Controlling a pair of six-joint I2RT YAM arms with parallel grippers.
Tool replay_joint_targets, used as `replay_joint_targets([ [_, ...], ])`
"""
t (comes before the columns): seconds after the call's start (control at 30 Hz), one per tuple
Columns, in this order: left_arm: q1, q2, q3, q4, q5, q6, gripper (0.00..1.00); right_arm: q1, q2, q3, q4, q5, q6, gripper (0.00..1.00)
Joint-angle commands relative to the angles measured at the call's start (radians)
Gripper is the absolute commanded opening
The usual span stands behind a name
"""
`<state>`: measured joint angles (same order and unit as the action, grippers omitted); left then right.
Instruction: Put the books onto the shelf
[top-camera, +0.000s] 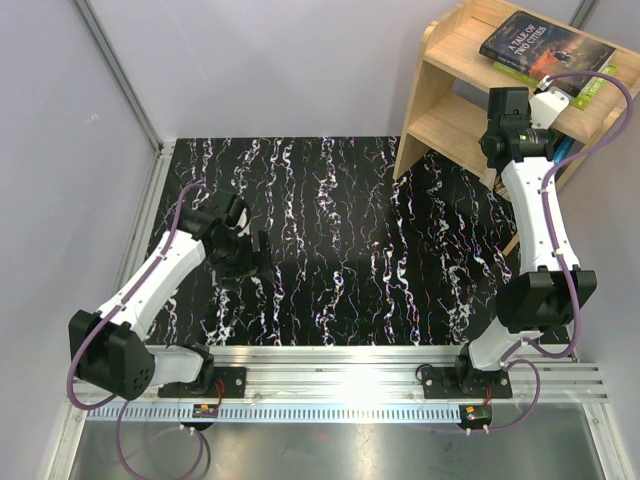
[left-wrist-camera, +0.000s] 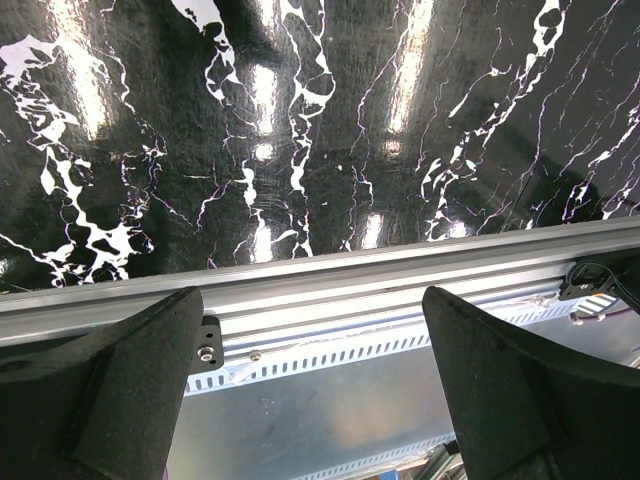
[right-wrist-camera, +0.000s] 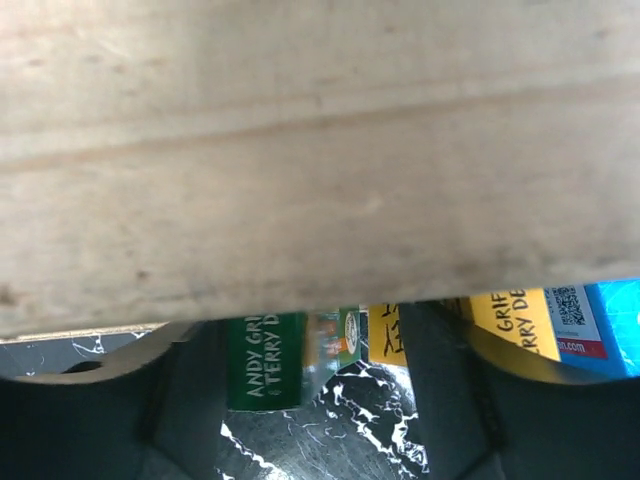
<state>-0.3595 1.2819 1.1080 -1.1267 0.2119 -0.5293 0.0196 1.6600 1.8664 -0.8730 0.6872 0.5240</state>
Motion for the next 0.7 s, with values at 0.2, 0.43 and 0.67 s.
replay_joint_targets([
  [0.2,0.002,0.014,0.021,0.031,-0.008,0.002,0.94,-0.006,-0.045,0.019,0.038,-0.034,-0.016,0.86],
  [0.43,0.002,0.007,0.015,0.034,-0.002,0.005,0.94,-0.007,-0.103,-0.026,0.068,-0.159,-0.059,0.98],
  [0.67,0.002,-0.009,0.006,0.03,0.003,0.011,0.94,-0.006,-0.157,-0.075,0.077,-0.23,-0.073,1.0],
])
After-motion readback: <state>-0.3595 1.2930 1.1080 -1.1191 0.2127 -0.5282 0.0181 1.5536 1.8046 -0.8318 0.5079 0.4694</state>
